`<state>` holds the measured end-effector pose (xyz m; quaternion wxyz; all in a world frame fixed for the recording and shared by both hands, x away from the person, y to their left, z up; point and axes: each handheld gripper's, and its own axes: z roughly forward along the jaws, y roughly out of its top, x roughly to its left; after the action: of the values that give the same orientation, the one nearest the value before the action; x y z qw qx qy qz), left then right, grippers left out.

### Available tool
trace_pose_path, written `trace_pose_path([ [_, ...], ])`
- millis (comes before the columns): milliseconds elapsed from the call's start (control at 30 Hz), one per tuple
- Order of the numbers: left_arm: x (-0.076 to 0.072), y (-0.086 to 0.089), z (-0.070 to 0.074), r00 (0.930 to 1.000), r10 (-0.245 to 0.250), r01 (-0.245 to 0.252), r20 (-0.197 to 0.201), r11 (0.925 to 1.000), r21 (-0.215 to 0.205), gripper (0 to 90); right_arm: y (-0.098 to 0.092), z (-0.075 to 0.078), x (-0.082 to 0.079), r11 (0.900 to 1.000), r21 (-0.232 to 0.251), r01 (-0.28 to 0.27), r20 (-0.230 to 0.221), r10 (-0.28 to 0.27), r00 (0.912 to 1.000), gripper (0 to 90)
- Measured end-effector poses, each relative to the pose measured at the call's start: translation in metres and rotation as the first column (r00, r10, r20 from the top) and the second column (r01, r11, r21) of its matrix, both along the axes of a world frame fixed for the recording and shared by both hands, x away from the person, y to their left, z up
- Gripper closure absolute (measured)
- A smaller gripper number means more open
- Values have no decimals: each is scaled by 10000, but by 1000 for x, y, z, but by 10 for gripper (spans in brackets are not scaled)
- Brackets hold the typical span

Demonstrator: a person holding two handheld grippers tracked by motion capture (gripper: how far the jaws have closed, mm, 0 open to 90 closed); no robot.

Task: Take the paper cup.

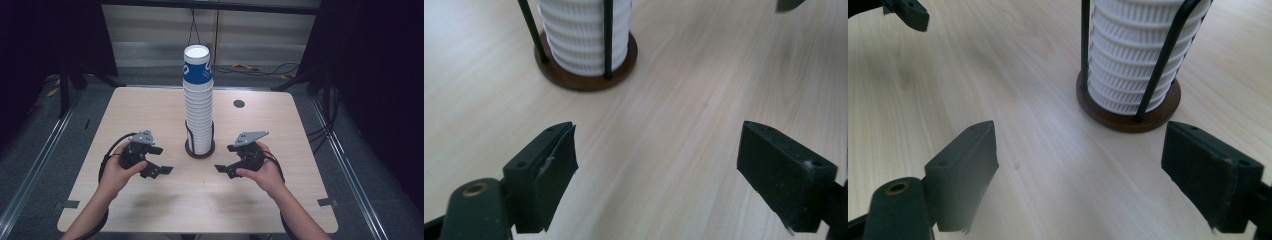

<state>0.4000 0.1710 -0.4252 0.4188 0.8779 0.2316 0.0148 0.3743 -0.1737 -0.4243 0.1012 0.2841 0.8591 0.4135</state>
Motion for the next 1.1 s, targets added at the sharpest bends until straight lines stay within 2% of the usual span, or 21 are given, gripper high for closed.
trace_pose_path([
  [33,0,0,0,10000,0,0,0,10000,0,159,0,0,0,10000,0,0,0,0,10000,143],
  [100,7,-2,20,10000,5,-6,92,10000,89,159,4,5,5,10000,69,-29,110,28,9999,142],
  [133,8,-3,26,9999,41,-43,151,9998,170,158,4,6,6,9999,116,-43,76,42,10000,142],
  [167,8,-3,26,9999,41,-43,151,9998,170,159,4,6,6,9999,116,-43,76,42,10000,142],
  [333,14,-7,51,9996,-165,158,209,9993,340,159,11,16,12,9998,153,-140,241,136,9996,140],
  [433,19,-8,64,9995,-291,292,91,9995,-71,159,11,25,15,9994,332,-82,320,72,9995,140],
  [467,20,-7,67,9996,-271,271,40,9996,-78,158,11,29,17,9995,326,-40,361,28,9993,140],
  [500,23,-8,76,9996,-230,230,154,9997,59,158,12,31,18,9995,316,-38,393,25,9992,139],
  [533,23,-8,76,9996,-230,230,154,9997,59,158,12,31,18,9995,316,-38,393,25,9992,139],
  [633,27,-10,88,9992,-142,129,369,9993,359,158,11,41,23,9994,334,25,444,-40,9990,137],
  [733,30,-12,96,9988,-105,79,485,9985,533,158,10,48,27,9992,392,89,438,-106,9990,137],
  [833,33,-17,101,9979,-88,67,639,9994,329,159,10,57,30,9988,473,92,459,-114,9989,137],
  [1100,39,-27,104,9971,-109,95,758,9998,193,158,14,95,39,9993,367,-73,671,49,9977,138],
])
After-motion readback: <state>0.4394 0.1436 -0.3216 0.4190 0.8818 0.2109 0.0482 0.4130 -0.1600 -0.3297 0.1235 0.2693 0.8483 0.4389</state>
